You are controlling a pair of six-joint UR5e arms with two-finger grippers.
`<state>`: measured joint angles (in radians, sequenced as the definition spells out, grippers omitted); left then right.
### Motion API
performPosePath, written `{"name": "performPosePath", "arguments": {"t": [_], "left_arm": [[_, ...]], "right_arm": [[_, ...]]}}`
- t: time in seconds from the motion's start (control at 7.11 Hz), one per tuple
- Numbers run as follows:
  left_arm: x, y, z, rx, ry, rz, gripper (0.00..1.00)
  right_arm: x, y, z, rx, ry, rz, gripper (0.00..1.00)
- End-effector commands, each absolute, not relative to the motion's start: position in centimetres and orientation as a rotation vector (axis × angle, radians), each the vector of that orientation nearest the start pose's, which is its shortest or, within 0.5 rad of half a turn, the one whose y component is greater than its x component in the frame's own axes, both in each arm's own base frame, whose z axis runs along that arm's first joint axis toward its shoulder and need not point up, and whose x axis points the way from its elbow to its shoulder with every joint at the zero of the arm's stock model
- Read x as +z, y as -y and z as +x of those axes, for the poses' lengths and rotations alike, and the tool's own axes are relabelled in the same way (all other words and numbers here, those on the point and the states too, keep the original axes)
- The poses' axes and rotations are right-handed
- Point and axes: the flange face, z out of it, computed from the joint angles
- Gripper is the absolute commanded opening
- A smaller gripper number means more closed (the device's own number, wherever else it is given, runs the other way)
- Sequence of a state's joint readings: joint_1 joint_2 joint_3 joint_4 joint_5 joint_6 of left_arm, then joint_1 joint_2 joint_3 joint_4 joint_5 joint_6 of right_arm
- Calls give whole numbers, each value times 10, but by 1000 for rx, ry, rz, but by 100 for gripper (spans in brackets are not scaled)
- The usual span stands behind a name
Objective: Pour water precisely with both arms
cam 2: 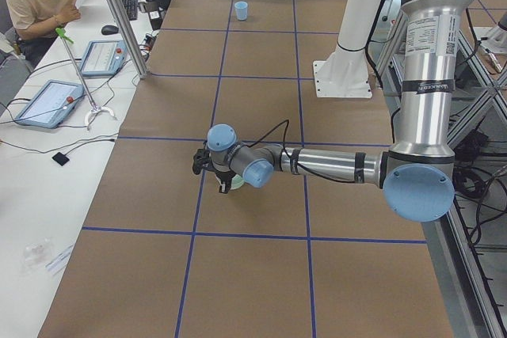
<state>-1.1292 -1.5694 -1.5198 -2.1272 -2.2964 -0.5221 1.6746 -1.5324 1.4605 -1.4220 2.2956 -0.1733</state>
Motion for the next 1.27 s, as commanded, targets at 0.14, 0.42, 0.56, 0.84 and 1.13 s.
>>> {"name": "performPosePath", "arguments": {"t": [0.14, 0.42, 0.56, 0.84, 1.13], "left_arm": [[631, 495, 161, 107, -853, 96, 40], [628, 496, 160, 113, -859, 104, 86], [619, 495, 156, 115, -894, 101, 100], [588, 509, 83, 30, -954, 185, 100], [594, 513, 47, 88, -915, 236, 100]], "right_arm": [[681, 503, 120, -95, 705, 176, 100], [681, 503, 120, -95, 706, 176, 100], [681, 503, 120, -93, 708, 175, 100], [681, 503, 120, -93, 707, 174, 100], [681, 503, 120, -94, 707, 173, 100]]}}
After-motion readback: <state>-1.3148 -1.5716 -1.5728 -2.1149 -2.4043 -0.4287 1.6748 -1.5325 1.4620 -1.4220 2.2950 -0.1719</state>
